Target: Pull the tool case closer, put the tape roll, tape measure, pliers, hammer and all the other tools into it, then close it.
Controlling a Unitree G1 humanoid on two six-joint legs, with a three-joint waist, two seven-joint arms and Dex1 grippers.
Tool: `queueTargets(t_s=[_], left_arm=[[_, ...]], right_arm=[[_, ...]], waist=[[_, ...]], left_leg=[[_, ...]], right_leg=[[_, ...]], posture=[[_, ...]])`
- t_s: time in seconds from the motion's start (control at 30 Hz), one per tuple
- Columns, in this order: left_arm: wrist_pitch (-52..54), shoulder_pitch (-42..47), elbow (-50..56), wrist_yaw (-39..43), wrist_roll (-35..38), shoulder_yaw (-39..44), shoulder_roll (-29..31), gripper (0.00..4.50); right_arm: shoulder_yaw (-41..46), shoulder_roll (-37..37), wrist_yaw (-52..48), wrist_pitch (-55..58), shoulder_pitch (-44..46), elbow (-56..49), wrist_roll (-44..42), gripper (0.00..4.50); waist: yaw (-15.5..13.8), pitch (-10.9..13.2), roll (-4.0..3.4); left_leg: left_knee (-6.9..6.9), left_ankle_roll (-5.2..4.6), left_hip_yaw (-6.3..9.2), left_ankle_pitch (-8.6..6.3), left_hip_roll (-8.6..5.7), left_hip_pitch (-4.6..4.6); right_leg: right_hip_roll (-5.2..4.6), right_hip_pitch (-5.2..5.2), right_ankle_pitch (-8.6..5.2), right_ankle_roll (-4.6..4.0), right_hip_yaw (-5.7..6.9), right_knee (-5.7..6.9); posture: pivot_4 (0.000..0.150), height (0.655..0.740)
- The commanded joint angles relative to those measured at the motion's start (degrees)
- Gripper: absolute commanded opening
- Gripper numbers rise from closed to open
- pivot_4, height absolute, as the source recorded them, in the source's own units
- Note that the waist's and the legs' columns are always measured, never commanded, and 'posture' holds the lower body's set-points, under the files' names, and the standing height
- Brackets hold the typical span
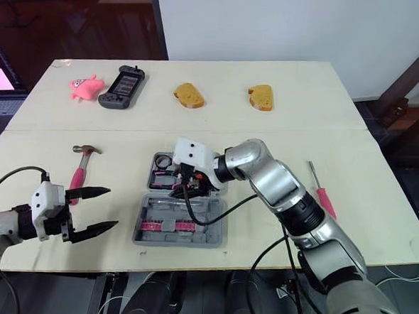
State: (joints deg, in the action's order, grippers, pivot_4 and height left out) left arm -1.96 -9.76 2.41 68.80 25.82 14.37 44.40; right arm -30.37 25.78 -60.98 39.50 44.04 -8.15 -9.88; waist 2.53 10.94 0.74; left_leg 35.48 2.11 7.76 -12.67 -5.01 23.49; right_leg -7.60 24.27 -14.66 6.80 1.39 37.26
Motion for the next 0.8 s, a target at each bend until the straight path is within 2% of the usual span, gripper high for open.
queueTargets(t_s=[0.03, 0.1, 0.8], left_arm=[[0.7, 0.3, 1.4, 1.1, 1.7, 1.7, 1.3, 4.5], [1.2, 0.5, 1.7, 1.3, 2.0, 1.8, 1.6, 4.5], [2.5, 0.5, 2.8, 1.6, 2.0, 2.5, 2.4, 4.5]], right_arm=[[-0.9, -2.2, 2.6, -6.9, -1.0, 0.9, 2.9, 0.93], [-2.1, -3.4, 3.5, -8.5, -1.7, 2.9, 4.6, 0.04], [-4.9, -11.2, 8.0, -15.3, -5.6, 22.0, 12.8, 0.04]], waist=[[0.0, 0.0, 0.0], [-0.1, 0.0, 0.0], [-0.1, 0.0, 0.0]], left_leg=[[0.0, 0.0, 0.0, 0.0, 0.0, 0.0], [0.0, 0.0, 0.0, 0.0, 0.0, 0.0], [0.01, 0.02, 0.03, 0.02, -0.01, -0.03]], right_leg=[[0.0, 0.0, 0.0, 0.0, 0.0, 0.0], [0.0, -0.01, 0.0, 0.0, 0.0, 0.0], [0.02, -0.04, 0.0, -0.01, -0.02, 0.0]], posture=[[0.15, 0.74], [0.15, 0.74], [0.15, 0.74]])
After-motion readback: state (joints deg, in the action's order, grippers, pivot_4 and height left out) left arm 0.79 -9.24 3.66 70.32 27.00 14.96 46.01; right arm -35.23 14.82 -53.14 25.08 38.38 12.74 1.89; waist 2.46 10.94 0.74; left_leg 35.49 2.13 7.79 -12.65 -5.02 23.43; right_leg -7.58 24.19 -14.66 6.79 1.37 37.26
